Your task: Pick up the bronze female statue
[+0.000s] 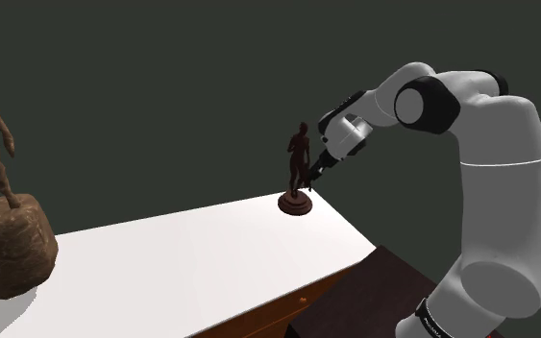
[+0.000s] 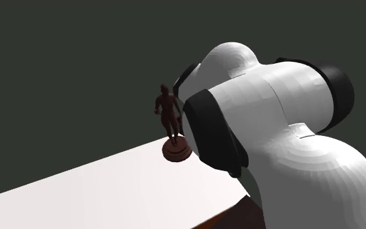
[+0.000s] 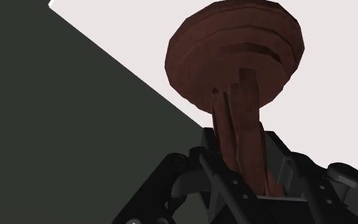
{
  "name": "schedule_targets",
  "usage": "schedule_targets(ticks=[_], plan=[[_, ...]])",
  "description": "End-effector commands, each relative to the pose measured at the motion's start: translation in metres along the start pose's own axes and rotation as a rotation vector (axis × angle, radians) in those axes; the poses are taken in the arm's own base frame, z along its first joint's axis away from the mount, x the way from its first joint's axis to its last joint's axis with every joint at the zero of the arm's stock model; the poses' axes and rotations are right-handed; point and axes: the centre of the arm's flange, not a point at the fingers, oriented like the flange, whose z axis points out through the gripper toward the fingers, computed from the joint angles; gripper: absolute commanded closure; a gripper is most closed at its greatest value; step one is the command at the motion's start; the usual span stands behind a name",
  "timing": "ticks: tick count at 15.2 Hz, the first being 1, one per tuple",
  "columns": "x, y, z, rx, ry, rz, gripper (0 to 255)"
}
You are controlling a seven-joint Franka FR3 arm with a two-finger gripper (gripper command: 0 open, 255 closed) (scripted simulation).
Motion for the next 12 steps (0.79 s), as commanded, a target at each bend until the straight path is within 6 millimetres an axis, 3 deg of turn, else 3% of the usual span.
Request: schedule_targets(ticks=[1,10,12], plan=[[0.006,0.0,-0.012,-0.001,0.001,0.0,255],[0.028,0.0,-0.054,-0.001,0.001,0.0,255],[0.028,0.0,-0.054,-0.001,0.001,0.0,255]])
